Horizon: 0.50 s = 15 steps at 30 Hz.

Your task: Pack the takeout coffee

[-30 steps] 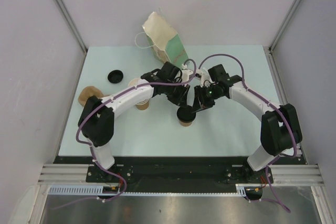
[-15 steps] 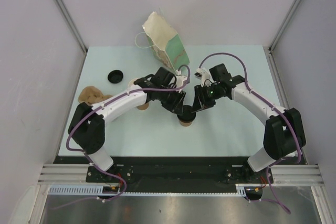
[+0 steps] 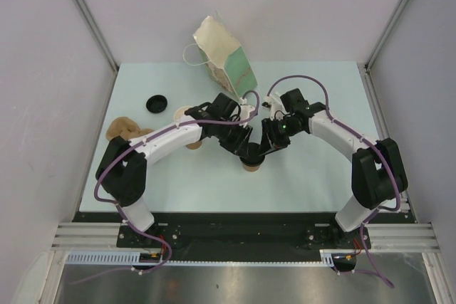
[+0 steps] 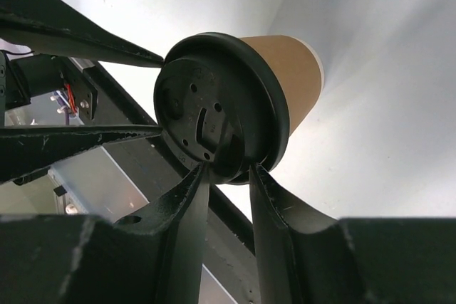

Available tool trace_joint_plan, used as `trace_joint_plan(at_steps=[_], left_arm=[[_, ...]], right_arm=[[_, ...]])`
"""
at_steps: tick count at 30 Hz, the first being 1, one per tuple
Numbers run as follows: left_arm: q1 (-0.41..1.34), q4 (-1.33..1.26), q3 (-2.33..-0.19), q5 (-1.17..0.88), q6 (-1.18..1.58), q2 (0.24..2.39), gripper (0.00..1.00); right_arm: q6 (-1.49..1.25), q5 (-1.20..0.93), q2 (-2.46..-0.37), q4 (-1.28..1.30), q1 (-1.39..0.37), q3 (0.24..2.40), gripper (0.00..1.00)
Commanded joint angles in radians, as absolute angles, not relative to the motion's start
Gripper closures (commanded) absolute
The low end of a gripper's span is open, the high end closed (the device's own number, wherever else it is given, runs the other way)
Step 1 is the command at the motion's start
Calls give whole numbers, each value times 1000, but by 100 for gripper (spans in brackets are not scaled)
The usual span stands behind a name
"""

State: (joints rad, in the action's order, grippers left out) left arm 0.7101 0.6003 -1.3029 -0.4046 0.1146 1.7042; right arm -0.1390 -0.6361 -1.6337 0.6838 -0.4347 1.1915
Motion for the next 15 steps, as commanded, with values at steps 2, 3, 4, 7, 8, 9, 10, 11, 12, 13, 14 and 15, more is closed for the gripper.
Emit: trace_joint_plan(at_steps=[2, 3, 4, 7, 8, 9, 10, 11, 12, 13, 14, 15], left_arm=[[713, 572, -1330, -456, 106, 1672, 45], [710, 574, -1330, -465, 97, 1658, 42], [710, 574, -1330, -462, 92, 1645, 34], [710, 568, -1330, -442, 75, 1580, 14], [710, 566, -1336, -431, 72, 1568, 12], [712, 566, -1339, -420, 55, 1553, 6], [712, 571, -1344, -414, 46, 1551, 1], [713, 577, -1367, -405, 35, 1552, 1], [718, 593, -1379, -397, 16, 1558, 0], [722, 600, -1391, -375, 8, 1575, 1], [727, 609, -1422, -367, 2, 1589, 0], [742, 627, -1437, -356, -23, 1601, 1]], right_arm=[[-143, -676, -1611, 663, -423, 1213, 62], [-146, -684, -1592, 664, -417, 1213, 61], [-149, -705, -1582, 666, -410, 1213, 59], [-163, -745, -1537, 663, -373, 1213, 49], [-166, -755, -1526, 657, -364, 1213, 42], [-169, -765, -1507, 655, -338, 1213, 39], [-172, -778, -1496, 655, -328, 1213, 34], [-170, -778, -1490, 657, -316, 1219, 22], [-170, -775, -1482, 660, -305, 1223, 17], [-163, -766, -1470, 663, -284, 1227, 12], [-161, -759, -1465, 669, -270, 1230, 5], [-161, -750, -1457, 670, -258, 1233, 4]])
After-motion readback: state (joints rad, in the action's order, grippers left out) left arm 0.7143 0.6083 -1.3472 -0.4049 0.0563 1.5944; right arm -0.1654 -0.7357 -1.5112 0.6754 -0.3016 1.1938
